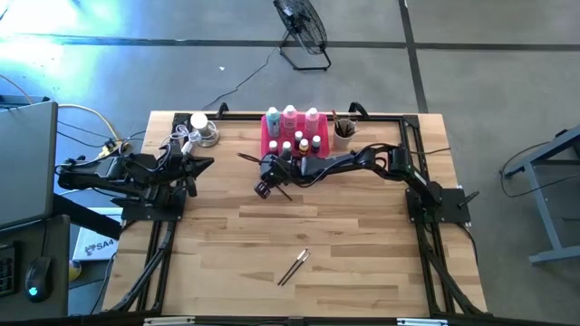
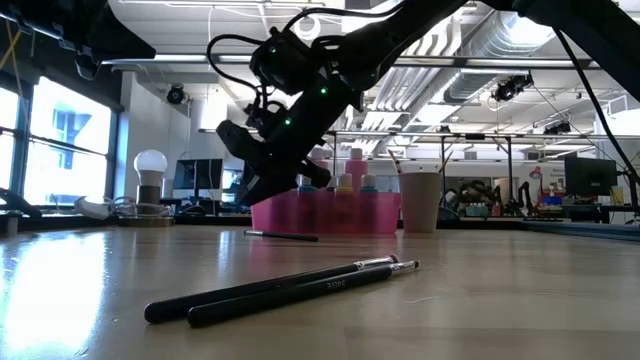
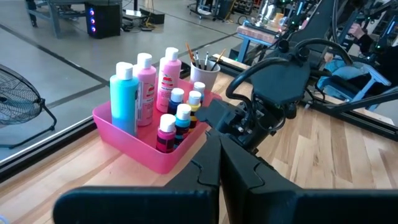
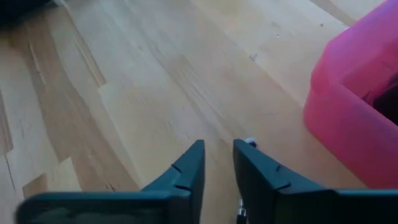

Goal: Pick & Place Paint Supplies
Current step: Put the silver paintbrush into the white cup

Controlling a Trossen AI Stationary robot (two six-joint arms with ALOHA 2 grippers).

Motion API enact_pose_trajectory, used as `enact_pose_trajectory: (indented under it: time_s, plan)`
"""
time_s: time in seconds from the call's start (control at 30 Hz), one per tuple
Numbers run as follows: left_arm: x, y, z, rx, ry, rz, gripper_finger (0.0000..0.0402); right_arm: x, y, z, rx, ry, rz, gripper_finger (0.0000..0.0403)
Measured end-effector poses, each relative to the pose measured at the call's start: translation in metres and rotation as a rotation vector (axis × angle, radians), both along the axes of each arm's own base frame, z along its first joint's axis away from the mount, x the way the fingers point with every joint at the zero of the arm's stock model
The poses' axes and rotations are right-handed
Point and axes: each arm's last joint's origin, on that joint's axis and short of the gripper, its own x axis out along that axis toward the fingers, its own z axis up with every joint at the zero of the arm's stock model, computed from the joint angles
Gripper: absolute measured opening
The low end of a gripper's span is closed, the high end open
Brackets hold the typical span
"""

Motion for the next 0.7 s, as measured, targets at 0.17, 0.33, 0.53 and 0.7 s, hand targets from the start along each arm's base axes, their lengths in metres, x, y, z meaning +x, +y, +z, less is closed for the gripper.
enact_pose_trajectory:
  time_s: [0.17,0.33,0.53,0.7]
  plan:
    - [0.0,0.0,0.0,0.0,0.0,0.0,0.0,0.002,0.0,-0.014,0.01,0.022,-0.002,0.0113]
    - [0.0,0.0,0.0,0.0,0.0,0.0,0.0,0.005,-0.002,-0.026,-0.021,0.015,-0.033,0.0122]
    - [0.0,0.0,0.0,-0.003,0.001,-0.011,0.0,0.006,-0.009,-0.027,-0.048,-0.006,-0.06,0.0113]
    - [0.0,-0.001,0.0,-0.006,0.001,-0.027,0.0,0.005,-0.012,-0.028,-0.052,0.006,-0.065,0.0106]
